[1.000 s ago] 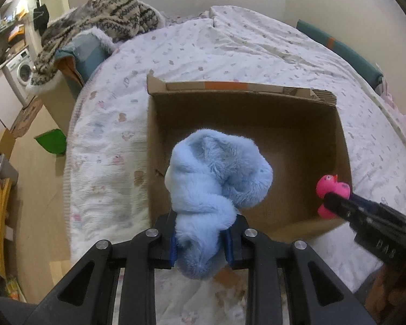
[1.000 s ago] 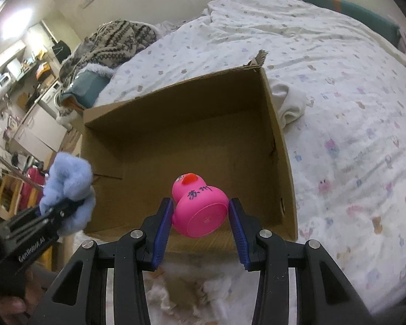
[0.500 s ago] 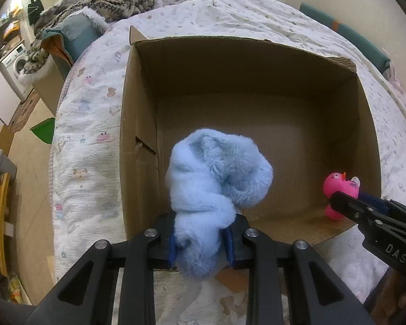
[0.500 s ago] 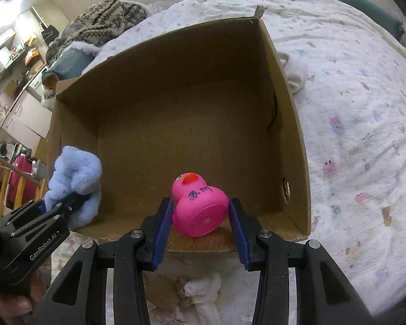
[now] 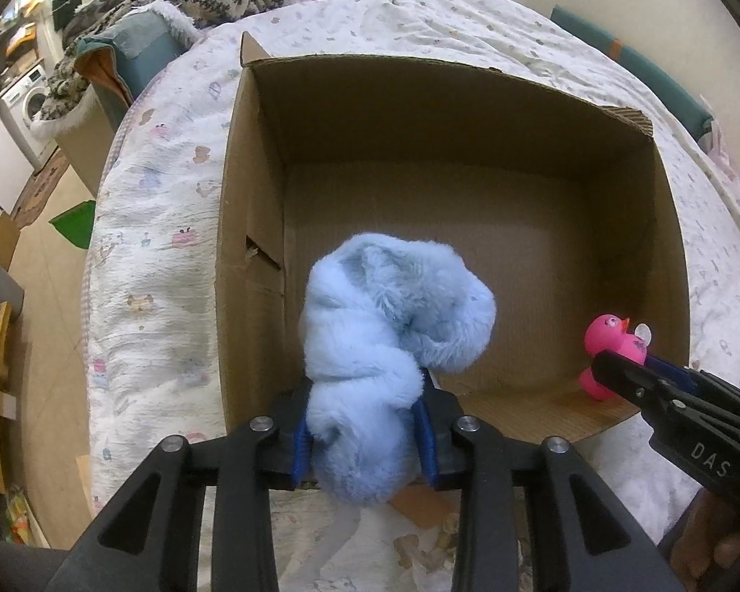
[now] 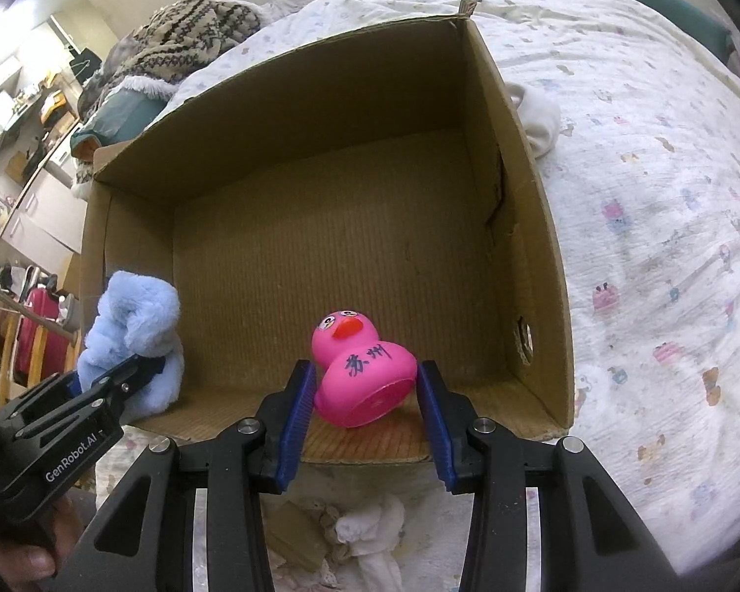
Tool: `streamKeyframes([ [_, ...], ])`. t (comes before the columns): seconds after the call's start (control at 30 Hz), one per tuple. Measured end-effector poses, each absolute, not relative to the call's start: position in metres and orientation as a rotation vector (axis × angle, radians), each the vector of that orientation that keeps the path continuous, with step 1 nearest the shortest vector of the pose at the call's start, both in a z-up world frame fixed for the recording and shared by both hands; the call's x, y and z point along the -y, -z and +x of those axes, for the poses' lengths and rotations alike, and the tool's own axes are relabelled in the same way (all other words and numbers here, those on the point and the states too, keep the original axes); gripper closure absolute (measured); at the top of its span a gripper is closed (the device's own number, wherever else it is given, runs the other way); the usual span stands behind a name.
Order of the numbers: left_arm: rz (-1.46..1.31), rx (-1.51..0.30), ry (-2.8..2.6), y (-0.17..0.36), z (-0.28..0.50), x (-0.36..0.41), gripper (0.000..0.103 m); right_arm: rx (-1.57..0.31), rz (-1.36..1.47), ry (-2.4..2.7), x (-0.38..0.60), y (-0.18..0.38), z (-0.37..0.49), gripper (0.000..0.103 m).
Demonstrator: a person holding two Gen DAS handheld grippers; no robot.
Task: Organize soft objects
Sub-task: 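Carry the blue plush and pink duck over the cardboard box with both tools, then open both tools to drop the plush and duck into the box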
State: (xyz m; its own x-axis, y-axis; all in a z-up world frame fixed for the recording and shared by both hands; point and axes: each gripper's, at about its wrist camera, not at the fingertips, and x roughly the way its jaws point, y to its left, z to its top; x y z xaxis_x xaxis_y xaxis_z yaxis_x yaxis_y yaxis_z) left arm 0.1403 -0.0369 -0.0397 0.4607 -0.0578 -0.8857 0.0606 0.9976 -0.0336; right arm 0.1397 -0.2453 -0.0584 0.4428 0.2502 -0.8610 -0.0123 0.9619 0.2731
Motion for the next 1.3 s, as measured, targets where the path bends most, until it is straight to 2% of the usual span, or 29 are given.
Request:
streamKeyframes([
  [0.3,-0.033,-1.07,0.091,0.035,0.136,0.035,0.058,-1.091,0.29,-0.183,0.252,0.057,0.138,0.056],
  [0.33,-0.033,-1.065,0.096,0.035,0.136,0.035,0.054,-1.085,0.29,-0.181,0.253,0.056,0.137,0.054],
  [0.37,-0.025,-1.061,0.094,0.034,0.136,0.036,0.051,-1.078,0.3,-0.186,0.254,0.054,0.137,0.047],
  [0.43,-0.022,-1.051,0.088,0.032,0.134,0.037,0.039,-1.062,0.322,-0.197,0.256,0.05,0.135,0.039],
  [0.47,-0.022,-1.043,0.083,0.03,0.133,0.037,0.038,-1.053,0.328,-0.198,0.257,0.048,0.135,0.034],
  [0.53,-0.02,-1.036,0.085,0.027,0.131,0.038,0.038,-1.041,0.333,-0.189,0.259,0.045,0.133,0.025],
  [0.57,-0.018,-1.03,0.097,0.026,0.129,0.039,0.038,-1.037,0.334,-0.184,0.26,0.045,0.133,0.023],
  [1.3,-0.019,-0.968,0.097,-0.01,0.083,0.023,0.038,-0.99,0.285,-0.127,0.275,0.013,0.086,0.023],
])
